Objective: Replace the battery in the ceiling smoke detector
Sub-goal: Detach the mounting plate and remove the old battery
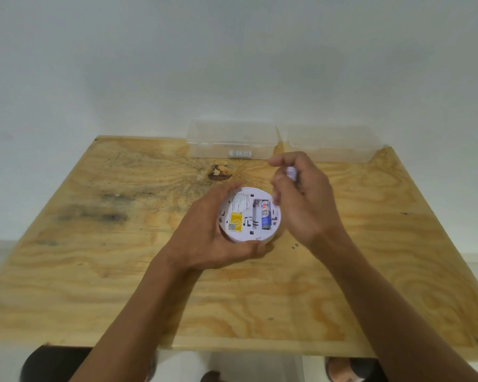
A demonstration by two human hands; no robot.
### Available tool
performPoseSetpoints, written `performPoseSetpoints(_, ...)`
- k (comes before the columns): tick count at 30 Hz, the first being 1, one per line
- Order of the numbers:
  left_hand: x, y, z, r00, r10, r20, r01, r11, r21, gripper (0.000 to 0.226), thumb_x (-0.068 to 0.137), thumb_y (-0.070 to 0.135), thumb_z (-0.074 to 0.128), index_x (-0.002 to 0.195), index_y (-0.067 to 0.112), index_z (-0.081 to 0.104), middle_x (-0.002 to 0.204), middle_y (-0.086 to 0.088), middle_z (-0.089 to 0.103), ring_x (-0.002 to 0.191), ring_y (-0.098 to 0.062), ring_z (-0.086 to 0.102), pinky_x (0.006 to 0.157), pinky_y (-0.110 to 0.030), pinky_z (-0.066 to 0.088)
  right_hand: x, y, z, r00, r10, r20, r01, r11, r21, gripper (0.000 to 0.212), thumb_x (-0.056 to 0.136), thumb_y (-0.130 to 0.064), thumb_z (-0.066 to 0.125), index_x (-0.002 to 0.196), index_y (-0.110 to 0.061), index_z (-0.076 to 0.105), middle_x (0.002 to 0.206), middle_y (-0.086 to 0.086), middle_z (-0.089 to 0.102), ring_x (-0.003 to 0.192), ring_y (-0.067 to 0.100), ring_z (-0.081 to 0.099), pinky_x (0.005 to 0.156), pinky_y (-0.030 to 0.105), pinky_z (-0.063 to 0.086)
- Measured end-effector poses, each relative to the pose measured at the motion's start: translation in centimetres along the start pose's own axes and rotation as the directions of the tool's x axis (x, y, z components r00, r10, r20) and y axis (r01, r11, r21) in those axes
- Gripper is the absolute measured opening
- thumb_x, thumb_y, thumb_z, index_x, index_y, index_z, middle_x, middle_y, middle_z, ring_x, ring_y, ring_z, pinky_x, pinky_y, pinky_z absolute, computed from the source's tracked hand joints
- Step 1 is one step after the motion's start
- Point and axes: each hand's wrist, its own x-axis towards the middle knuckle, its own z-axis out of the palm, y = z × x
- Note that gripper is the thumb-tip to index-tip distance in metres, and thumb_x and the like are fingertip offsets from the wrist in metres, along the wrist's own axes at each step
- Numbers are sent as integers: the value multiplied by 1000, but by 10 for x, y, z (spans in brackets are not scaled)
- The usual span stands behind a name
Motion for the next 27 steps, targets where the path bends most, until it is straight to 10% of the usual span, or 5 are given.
performPoseSetpoints(10, 1, 4, 3, 999, 29, -34, -29, 999, 14, 75, 57, 61, 80, 123, 38, 51, 115, 19, 64, 105, 5, 62, 87, -20, 53, -3, 16, -9, 984, 23, 176, 50, 916, -398, 11, 90, -25, 65, 79, -28, 67, 66, -10, 62, 65, 5, 56, 63, 29, 47)
performPoseSetpoints(27, 2, 11, 4, 997, 49, -57, -45, 997, 66, 66, 52, 63, 75, 110, 50, 47, 103, 29, 59, 97, 12, 59, 80, -10, 49, 3, 11, -3, 977, 127, 171, -50, 918, -393, 16, 93, -38, 62, 85, -23, 60, 70, -12, 59, 69, 5, 54, 63, 30, 44)
